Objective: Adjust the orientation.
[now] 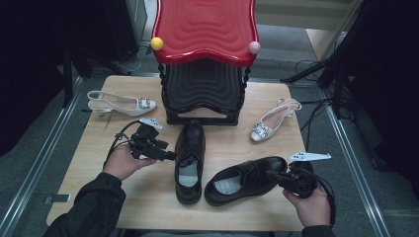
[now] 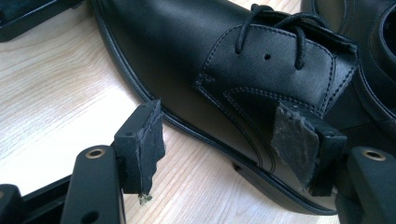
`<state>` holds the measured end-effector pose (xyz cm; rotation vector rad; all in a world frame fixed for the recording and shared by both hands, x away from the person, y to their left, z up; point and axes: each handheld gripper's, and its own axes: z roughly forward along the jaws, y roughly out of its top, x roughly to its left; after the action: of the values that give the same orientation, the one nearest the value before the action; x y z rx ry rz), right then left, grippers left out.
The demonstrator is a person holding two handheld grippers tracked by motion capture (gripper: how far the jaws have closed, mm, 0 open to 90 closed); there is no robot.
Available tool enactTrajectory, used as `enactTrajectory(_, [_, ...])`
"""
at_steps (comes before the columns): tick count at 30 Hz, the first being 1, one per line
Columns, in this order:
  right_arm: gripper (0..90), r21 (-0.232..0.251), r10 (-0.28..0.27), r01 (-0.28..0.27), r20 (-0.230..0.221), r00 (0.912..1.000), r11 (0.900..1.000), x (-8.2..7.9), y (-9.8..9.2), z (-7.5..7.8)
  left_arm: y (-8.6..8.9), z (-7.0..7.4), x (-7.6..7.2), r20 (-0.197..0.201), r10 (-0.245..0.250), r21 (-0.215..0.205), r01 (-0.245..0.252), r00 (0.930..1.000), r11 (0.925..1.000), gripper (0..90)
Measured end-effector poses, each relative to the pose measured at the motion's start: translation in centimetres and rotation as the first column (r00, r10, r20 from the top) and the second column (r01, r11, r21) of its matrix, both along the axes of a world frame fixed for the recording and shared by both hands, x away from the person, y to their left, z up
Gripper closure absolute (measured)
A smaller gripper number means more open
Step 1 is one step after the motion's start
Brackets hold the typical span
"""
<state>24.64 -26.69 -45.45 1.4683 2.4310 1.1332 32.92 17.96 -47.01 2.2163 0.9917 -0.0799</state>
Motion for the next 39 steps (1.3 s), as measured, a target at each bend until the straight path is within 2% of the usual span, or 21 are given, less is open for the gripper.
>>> enactTrajectory(3, [90.0,-0.013,-0.008,0.008,-0.011,0.9999,1.000,0.1,-0.2,-0.3,-0.2,0.0,0.0,0.000,-0.003,0.003,0.003,1.0000,1.0000,34.1])
enactTrajectory(7, [90.0,-0.051,-0.019,0.016,-0.051,0.9985,0.999,0.7,-0.4,-1.3,-0.1,0.0,0.0,0.005,-0.002,0.005,0.002,1.0000,1.0000,34.2])
enactTrajectory(13, [90.0,-0.094,0.006,-0.014,-0.091,0.9959,0.995,1.5,0.4,-2.3,0.0,0.1,-0.2,0.010,0.009,0.001,-0.009,0.9999,1.0000,34.2])
enactTrajectory(15, [90.0,-0.107,0.011,-0.020,-0.088,0.9960,0.994,1.7,0.7,-2.4,0.1,0.1,-0.3,0.012,0.007,0.001,-0.007,0.9999,1.0000,34.2])
enactTrajectory(24, [90.0,-0.104,0.013,-0.022,-0.092,0.9957,0.994,2.2,1.0,-2.6,0.2,0.0,-0.6,0.018,0.011,0.006,-0.011,0.9998,0.9999,34.3])
enactTrajectory(33, [90.0,-0.098,0.023,-0.032,-0.086,0.9960,0.995,3.1,2.2,-2.7,0.6,-0.1,-0.9,0.017,0.019,0.008,-0.019,0.9997,0.9998,34.2])
enactTrajectory(35, [90.0,-0.093,0.031,-0.039,-0.087,0.9957,0.995,3.2,2.3,-2.7,0.6,-0.1,-1.0,0.018,0.020,0.010,-0.020,0.9996,0.9997,34.3])
enactTrajectory(36, [90.0,-0.105,0.051,-0.060,-0.079,0.9955,0.993,3.4,2.9,-2.6,0.7,-0.2,-1.0,0.018,0.024,0.011,-0.024,0.9996,0.9996,34.3])
enactTrajectory(39, [90.0,-0.113,0.064,-0.072,-0.072,0.9953,0.991,3.6,3.7,-2.5,0.8,-0.2,-1.0,0.019,0.022,0.014,-0.023,0.9996,0.9997,34.3])
